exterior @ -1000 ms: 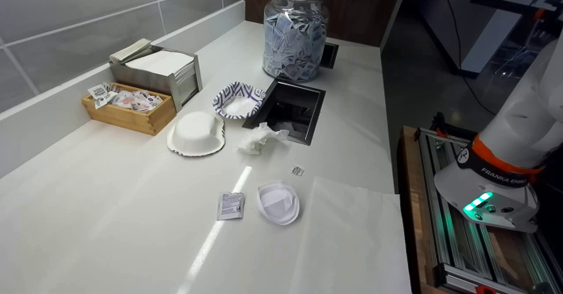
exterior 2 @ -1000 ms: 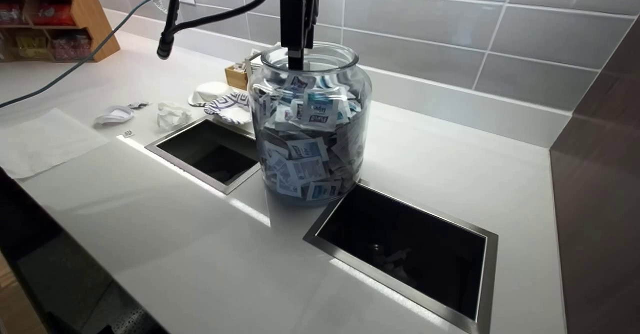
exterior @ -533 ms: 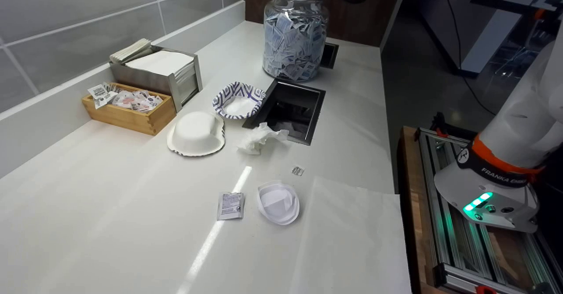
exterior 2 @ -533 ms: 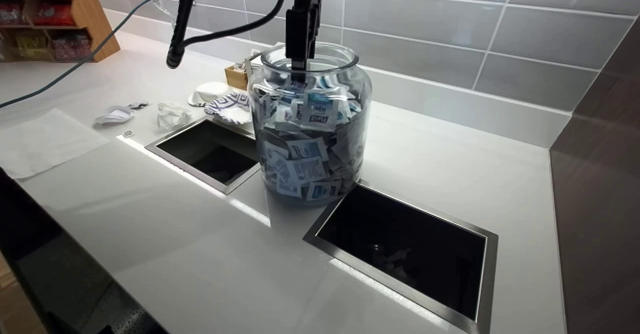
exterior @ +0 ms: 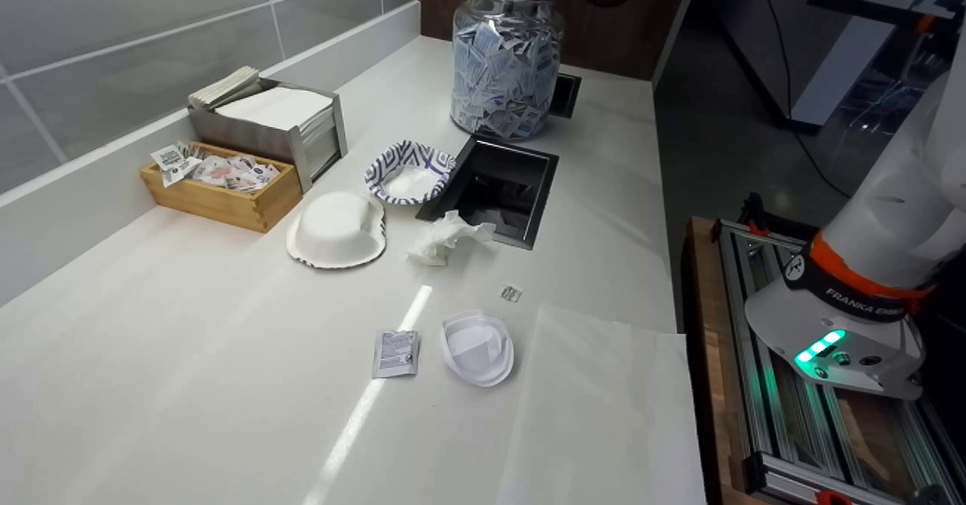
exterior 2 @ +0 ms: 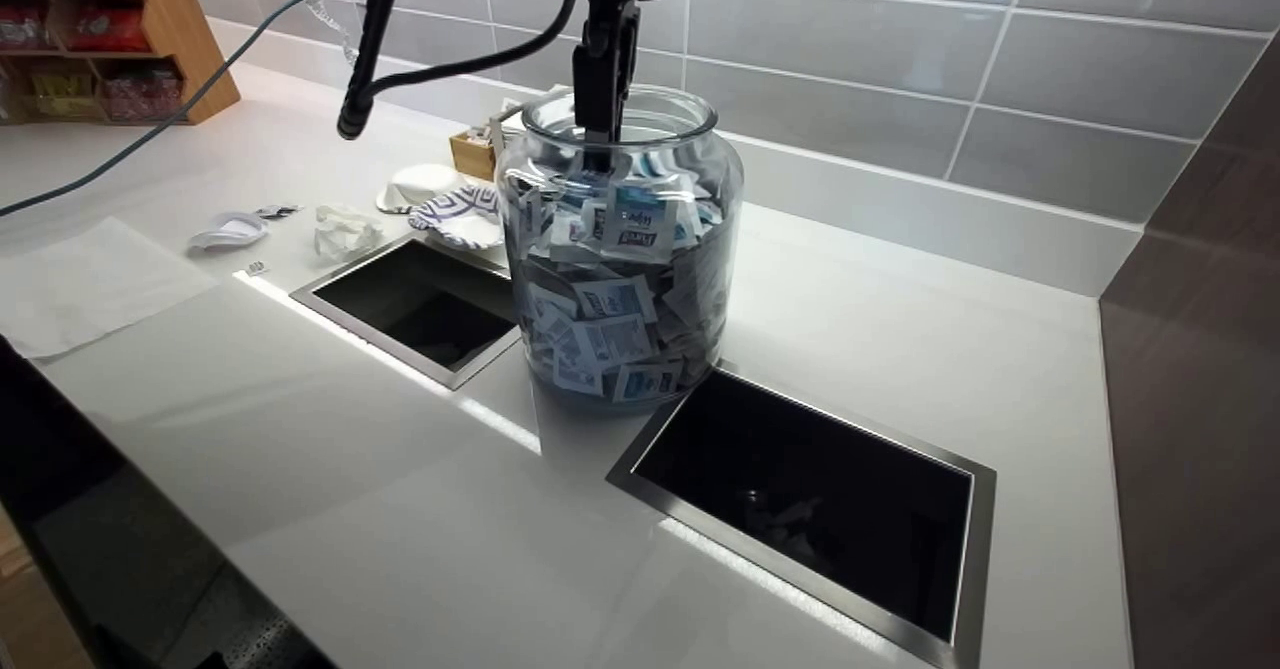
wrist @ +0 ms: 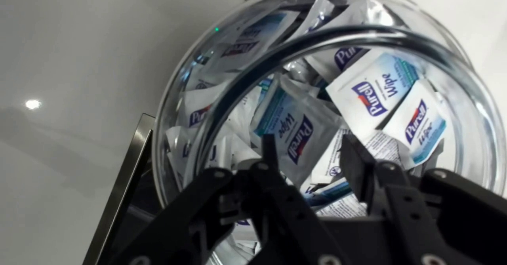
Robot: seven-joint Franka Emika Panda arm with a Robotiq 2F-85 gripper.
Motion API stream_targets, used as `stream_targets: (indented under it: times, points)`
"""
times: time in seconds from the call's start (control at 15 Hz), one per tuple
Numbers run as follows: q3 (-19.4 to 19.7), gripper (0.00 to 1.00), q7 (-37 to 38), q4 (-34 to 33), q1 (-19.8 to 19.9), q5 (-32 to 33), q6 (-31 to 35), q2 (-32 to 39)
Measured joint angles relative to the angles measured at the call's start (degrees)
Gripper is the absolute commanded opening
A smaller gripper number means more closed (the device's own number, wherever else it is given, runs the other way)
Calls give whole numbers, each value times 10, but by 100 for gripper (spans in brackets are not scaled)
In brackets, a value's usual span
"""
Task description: Pick up one white sachet from the jar and put it on the counter
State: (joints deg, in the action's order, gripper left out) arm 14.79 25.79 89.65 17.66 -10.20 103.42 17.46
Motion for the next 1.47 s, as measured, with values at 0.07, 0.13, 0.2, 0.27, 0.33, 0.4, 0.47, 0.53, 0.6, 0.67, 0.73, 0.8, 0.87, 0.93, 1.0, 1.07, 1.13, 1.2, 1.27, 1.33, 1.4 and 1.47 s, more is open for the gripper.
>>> stream_targets:
  times: [0.07, 0.13, 0.2, 0.27, 0.33, 0.4, 0.47, 0.53, 0.6, 0.67, 0.73, 0.8, 0.87, 0.93, 1.0, 1.07, 1.13, 1.2, 1.27, 1.33, 1.4, 1.47]
  points:
    - [0, 21, 0, -2, 0, 0, -1, 1]
    - [0, 17, 0, -3, 0, 0, -2, 3]
    - [0, 17, 0, -5, 0, 0, -2, 4]
    - [0, 16, 0, -6, 0, 0, -2, 4]
    - [0, 13, 0, -7, 0, 0, -3, 5]
    - [0, 11, 0, -9, 0, 0, -3, 6]
    - [0, 6, 0, -10, 0, 0, -3, 7]
    - [0, 5, 0, -11, 0, 0, -3, 7]
    - [0, 0, 0, -11, 0, 0, -3, 7]
    - [0, 3, 0, -12, 0, 0, -3, 7]
    - [0, 2, 0, -12, 0, 0, -3, 7]
    - [0, 2, 0, -12, 0, 0, -3, 7]
    - [0, 1, 0, -12, 0, 0, -3, 7]
    - [0, 2, 0, -12, 0, 0, -3, 7]
    - [0, 2, 0, -12, 0, 0, -3, 6]
    - [0, 2, 0, -12, 0, 0, -3, 4]
    - [0, 1, 0, -12, -1, 0, -3, 1]
    - [0, 2, 0, -12, -1, 0, -3, -2]
    - [0, 1, 0, -12, -1, 0, -3, -6]
    - [0, 2, 0, -12, -1, 0, -3, -11]
    - [0, 1, 2, -11, -1, 0, -3, -16]
    - [0, 1, 2, -9, -1, 0, -3, -22]
